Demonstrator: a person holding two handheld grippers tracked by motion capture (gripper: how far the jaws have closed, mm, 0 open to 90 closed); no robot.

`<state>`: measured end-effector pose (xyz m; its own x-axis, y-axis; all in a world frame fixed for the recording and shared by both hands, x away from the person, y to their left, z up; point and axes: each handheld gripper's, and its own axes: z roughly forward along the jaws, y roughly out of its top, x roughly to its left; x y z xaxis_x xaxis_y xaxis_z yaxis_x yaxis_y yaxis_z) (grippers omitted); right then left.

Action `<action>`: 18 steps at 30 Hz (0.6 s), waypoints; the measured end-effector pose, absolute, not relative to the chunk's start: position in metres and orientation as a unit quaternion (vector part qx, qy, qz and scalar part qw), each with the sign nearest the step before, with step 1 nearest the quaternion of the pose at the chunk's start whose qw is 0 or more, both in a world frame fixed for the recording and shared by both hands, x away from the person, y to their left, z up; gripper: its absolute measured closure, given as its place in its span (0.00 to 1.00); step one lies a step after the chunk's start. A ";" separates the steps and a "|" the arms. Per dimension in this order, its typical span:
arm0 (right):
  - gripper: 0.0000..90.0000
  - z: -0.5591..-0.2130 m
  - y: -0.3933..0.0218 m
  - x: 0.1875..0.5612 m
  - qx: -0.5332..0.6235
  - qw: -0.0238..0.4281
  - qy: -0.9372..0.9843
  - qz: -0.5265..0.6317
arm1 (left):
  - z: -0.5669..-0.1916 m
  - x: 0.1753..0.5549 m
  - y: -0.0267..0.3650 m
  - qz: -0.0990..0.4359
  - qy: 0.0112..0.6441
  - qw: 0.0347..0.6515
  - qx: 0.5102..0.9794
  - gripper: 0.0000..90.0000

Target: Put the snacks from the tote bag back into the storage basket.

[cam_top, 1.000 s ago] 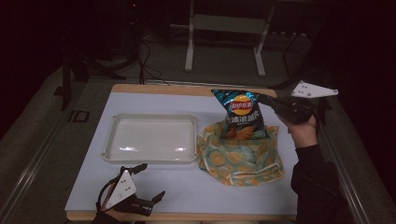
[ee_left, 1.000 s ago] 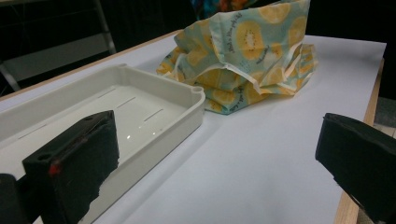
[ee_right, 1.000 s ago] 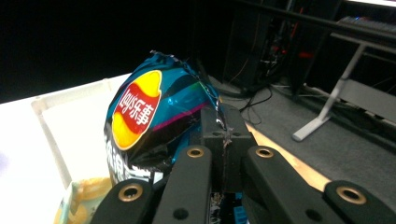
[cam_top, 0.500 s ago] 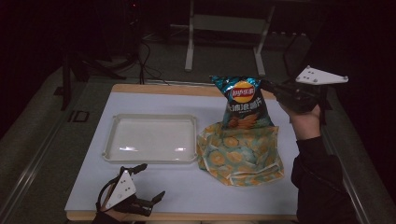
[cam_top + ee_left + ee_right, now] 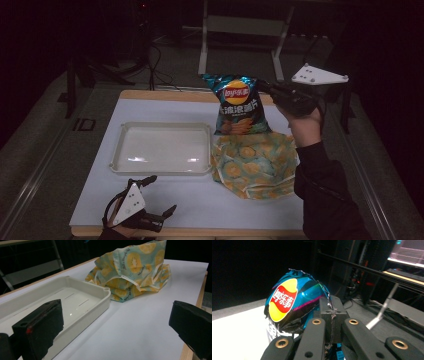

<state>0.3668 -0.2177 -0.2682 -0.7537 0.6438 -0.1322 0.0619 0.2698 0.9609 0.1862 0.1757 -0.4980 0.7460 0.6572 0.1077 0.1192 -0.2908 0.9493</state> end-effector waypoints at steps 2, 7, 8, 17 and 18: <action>1.00 -0.269 -0.210 0.366 0.234 0.259 0.753 0.558 | -0.498 0.186 0.176 0.250 0.254 0.540 0.762 0.00; 1.00 -0.270 -0.189 0.365 0.229 0.251 0.753 0.563 | -0.497 0.185 0.175 0.249 0.252 0.541 0.762 0.00; 1.00 -0.271 -0.184 0.365 0.227 0.250 0.754 0.564 | -0.497 0.185 0.175 0.249 0.252 0.541 0.763 0.00; 1.00 -0.275 -0.149 0.361 0.232 0.245 0.743 0.578 | -0.497 0.184 0.176 0.250 0.253 0.541 0.762 0.00; 1.00 -0.275 -0.147 0.361 0.229 0.245 0.744 0.577 | -0.497 0.184 0.176 0.251 0.253 0.541 0.762 0.00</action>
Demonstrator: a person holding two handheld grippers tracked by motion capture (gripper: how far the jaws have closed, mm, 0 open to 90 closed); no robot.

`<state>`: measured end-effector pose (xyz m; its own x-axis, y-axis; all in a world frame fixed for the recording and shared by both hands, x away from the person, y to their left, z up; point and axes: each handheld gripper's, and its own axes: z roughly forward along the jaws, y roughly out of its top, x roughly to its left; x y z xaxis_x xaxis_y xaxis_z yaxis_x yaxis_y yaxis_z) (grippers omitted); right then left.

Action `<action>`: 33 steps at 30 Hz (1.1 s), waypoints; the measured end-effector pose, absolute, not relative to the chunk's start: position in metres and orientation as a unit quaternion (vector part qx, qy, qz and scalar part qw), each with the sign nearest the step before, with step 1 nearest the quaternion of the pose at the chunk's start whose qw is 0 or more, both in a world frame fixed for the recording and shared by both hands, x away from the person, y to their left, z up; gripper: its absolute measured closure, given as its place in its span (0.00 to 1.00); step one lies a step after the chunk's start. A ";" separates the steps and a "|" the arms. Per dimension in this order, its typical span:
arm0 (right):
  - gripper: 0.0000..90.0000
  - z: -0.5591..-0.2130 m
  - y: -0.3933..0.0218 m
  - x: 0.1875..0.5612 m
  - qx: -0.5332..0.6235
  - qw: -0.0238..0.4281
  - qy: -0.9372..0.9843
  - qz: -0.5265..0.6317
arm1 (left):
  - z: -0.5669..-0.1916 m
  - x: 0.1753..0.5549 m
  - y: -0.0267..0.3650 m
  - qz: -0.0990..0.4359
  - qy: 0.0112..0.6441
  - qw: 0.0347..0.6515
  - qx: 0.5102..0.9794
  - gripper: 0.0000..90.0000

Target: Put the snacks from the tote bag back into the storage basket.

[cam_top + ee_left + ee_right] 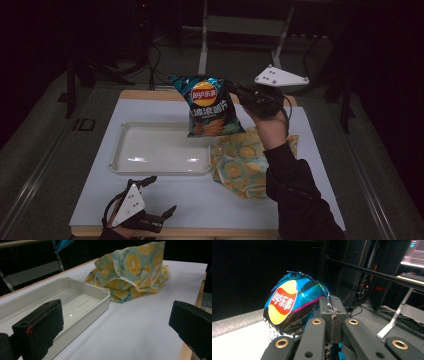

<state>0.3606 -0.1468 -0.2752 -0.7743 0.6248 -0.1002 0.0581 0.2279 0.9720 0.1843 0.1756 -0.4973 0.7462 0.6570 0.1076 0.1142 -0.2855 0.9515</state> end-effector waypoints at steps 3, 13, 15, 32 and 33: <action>1.00 -0.277 -0.137 0.361 0.233 0.241 0.742 0.581 | -0.497 0.185 0.176 0.256 0.253 0.545 0.758 0.00; 1.00 -0.287 -0.102 0.361 0.236 0.241 0.742 0.579 | -0.497 0.184 0.176 0.255 0.251 0.543 0.760 0.00; 1.00 -0.289 -0.093 0.361 0.237 0.238 0.742 0.581 | -0.497 0.184 0.176 0.255 0.250 0.542 0.761 0.00; 1.00 -0.314 -0.051 0.365 0.274 0.239 0.724 0.587 | -0.496 0.182 0.176 0.259 0.251 0.543 0.758 0.00; 1.00 -0.317 -0.047 0.365 0.273 0.241 0.726 0.583 | -0.496 0.181 0.176 0.260 0.250 0.543 0.759 0.00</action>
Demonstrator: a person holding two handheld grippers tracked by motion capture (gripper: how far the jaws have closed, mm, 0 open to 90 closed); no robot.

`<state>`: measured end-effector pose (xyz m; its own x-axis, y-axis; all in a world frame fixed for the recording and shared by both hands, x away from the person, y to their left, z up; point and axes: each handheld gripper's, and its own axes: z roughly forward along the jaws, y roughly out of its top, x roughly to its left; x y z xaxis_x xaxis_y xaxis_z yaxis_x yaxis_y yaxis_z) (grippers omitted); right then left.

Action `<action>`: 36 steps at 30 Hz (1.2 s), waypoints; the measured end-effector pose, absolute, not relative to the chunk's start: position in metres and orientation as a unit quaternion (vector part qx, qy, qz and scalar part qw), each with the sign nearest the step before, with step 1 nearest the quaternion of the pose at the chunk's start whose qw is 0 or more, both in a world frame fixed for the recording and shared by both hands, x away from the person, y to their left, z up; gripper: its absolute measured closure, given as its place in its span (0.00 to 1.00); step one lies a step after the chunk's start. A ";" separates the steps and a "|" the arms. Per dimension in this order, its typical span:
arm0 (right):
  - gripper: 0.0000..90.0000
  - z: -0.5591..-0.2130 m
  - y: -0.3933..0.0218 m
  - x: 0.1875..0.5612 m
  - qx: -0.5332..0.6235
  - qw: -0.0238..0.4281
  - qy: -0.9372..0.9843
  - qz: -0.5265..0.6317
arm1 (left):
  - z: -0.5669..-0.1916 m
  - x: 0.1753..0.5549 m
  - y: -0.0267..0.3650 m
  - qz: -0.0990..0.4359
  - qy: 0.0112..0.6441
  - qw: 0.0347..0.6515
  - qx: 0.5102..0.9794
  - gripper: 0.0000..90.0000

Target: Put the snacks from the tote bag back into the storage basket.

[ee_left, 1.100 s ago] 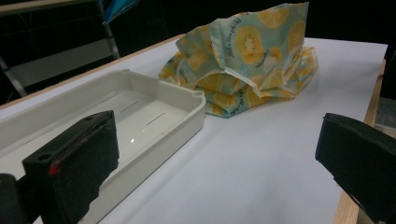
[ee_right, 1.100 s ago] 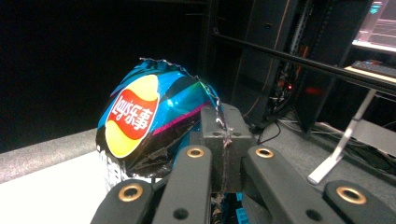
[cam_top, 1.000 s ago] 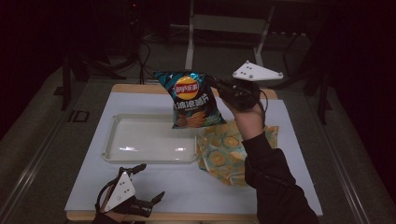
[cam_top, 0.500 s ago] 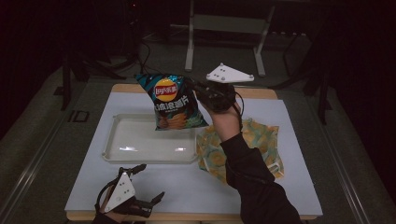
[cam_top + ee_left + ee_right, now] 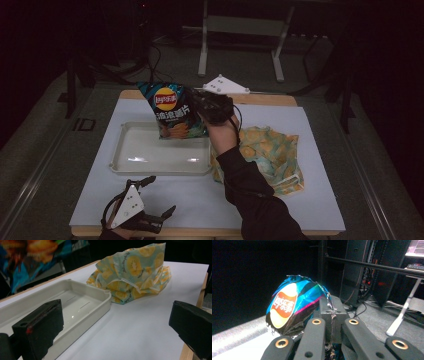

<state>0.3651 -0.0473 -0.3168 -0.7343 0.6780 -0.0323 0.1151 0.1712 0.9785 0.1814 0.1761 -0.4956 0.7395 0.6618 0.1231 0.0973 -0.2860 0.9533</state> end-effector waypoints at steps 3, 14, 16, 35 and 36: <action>1.00 -0.326 -0.039 0.367 0.275 0.235 0.730 0.580 | -0.495 0.181 0.176 0.262 0.248 0.542 0.759 0.00; 1.00 -0.375 -0.015 0.373 0.303 0.201 0.735 0.572 | -0.495 0.180 0.177 0.264 0.246 0.541 0.760 0.00; 1.00 -0.383 -0.013 0.372 0.308 0.195 0.735 0.573 | -0.495 0.180 0.176 0.264 0.247 0.541 0.760 0.00; 1.00 -0.431 -0.032 0.382 0.321 0.124 0.755 0.558 | -0.496 0.181 0.175 0.262 0.247 0.538 0.762 0.00; 1.00 -0.432 -0.033 0.383 0.321 0.118 0.758 0.556 | -0.496 0.181 0.175 0.262 0.246 0.538 0.762 0.00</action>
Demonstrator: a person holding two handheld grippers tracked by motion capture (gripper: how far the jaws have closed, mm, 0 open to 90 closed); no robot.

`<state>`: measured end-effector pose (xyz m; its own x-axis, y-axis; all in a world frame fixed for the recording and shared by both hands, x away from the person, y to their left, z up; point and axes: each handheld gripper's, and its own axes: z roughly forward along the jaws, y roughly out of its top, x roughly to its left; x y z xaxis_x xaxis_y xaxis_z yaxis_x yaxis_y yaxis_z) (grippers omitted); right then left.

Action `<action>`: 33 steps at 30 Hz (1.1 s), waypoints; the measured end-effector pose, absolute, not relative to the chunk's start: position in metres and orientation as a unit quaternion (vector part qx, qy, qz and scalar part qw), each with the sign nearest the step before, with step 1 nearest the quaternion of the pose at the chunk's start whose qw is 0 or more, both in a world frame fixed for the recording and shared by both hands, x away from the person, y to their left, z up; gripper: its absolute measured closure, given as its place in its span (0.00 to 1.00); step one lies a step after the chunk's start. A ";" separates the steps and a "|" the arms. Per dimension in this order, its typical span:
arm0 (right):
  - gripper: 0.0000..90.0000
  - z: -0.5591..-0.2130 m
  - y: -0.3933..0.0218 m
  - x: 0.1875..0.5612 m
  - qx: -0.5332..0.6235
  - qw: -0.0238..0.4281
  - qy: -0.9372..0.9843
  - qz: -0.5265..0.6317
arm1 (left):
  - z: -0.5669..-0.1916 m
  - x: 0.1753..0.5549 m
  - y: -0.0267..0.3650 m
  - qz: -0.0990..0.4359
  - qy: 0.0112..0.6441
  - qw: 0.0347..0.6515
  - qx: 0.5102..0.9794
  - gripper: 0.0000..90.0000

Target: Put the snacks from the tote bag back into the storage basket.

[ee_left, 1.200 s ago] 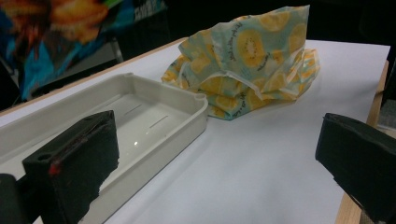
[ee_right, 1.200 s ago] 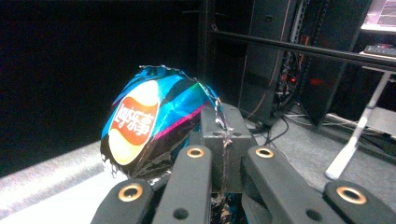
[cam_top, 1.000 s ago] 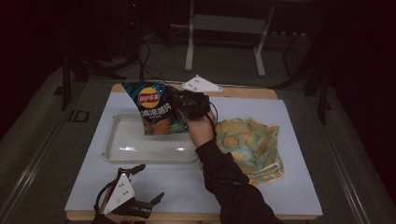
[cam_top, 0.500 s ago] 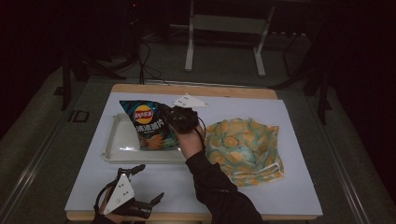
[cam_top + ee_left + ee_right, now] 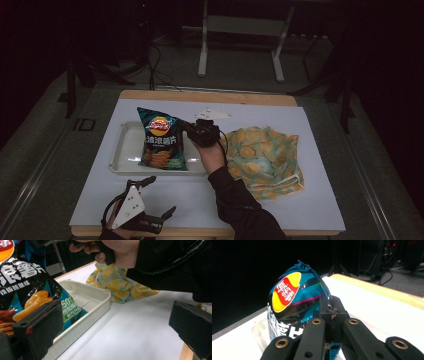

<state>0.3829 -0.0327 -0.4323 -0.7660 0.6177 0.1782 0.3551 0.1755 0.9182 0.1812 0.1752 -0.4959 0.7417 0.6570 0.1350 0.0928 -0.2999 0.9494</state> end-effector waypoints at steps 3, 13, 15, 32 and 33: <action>1.00 -0.436 -0.032 0.386 0.319 0.113 0.767 0.545 | -0.496 0.181 0.175 0.262 0.245 0.538 0.763 0.00; 0.94 -0.438 -0.033 0.403 0.343 0.090 0.777 0.521 | -0.496 0.181 0.175 0.260 0.245 0.538 0.763 0.00; 0.90 -0.437 -0.034 0.405 0.344 0.089 0.775 0.523 | -0.496 0.181 0.175 0.260 0.245 0.538 0.764 0.00; 0.69 -0.414 -0.049 0.412 0.349 0.142 0.783 0.495 | -0.497 0.183 0.174 0.259 0.244 0.536 0.765 0.00; 0.68 -0.413 -0.050 0.412 0.349 0.141 0.785 0.493 | -0.497 0.182 0.174 0.258 0.245 0.537 0.765 0.00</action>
